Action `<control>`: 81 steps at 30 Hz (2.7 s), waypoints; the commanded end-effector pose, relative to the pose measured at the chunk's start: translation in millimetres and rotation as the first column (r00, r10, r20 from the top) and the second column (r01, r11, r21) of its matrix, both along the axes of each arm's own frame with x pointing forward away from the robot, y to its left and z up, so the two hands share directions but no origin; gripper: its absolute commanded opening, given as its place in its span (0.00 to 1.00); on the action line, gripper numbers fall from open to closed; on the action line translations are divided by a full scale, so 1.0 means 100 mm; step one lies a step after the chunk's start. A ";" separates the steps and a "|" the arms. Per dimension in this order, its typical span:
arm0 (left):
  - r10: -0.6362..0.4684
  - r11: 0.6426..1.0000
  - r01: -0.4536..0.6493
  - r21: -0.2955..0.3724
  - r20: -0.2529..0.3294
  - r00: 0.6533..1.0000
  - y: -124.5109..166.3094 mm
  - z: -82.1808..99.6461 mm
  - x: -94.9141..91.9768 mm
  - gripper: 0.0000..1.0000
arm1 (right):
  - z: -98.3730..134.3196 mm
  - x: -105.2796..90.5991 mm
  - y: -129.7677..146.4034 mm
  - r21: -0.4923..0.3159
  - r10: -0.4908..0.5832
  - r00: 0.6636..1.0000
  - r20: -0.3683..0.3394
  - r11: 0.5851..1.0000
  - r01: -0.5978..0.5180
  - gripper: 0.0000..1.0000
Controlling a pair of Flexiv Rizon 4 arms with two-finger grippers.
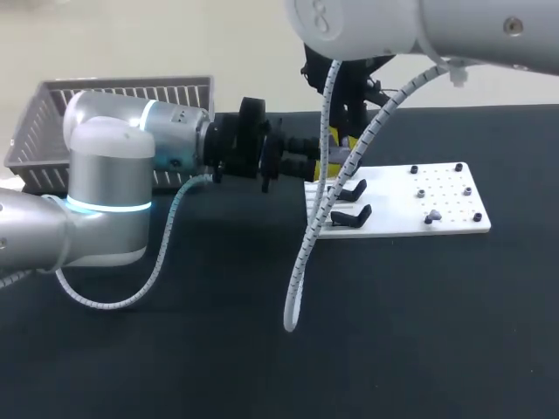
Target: Pick up each earbud case from the left stands, insert the matching earbuds, close the lid, and place the case in the box.
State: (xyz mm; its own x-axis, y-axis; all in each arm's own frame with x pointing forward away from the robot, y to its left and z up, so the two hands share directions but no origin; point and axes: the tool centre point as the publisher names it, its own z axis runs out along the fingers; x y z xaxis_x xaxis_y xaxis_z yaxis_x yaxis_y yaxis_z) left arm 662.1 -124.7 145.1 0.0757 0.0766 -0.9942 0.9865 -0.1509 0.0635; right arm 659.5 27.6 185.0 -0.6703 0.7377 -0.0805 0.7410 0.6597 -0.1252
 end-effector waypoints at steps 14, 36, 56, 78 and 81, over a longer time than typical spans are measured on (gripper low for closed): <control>0.001 1.000 -0.001 -0.002 0.001 1.000 0.01 -0.01 0.00 0.00 | -0.05 -0.02 -0.02 0.063 -0.004 1.000 -0.008 0.998 0.005 1.00; 0.001 1.000 -0.001 -0.002 0.001 1.000 0.01 -0.01 0.00 0.00 | 0.09 -0.42 -0.02 0.228 0.075 0.997 -0.010 0.971 -0.071 1.00; 0.001 1.000 -0.001 -0.002 0.001 1.000 0.01 -0.01 0.00 0.00 | 0.00 -0.46 -0.18 0.240 0.034 0.999 -0.028 0.970 -0.026 1.00; 0.001 1.000 -0.001 -0.002 0.001 1.000 0.01 -0.01 0.00 0.00 | 0.47 -0.79 -0.20 0.113 0.308 0.896 0.319 0.926 -0.359 1.00; 0.001 1.000 -0.001 -0.002 0.001 1.000 0.01 -0.01 0.00 0.00 | 0.47 -0.82 -0.30 0.102 0.309 0.890 0.336 0.927 -0.361 1.00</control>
State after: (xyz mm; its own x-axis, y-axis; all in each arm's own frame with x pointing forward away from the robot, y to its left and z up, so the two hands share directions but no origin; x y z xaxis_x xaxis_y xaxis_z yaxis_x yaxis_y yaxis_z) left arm 662.8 -124.3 145.1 0.0758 0.0761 -0.9942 0.9865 -0.1510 0.0636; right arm 591.9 10.3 234.1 -0.8621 0.4862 -0.1428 0.4769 0.8737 0.0957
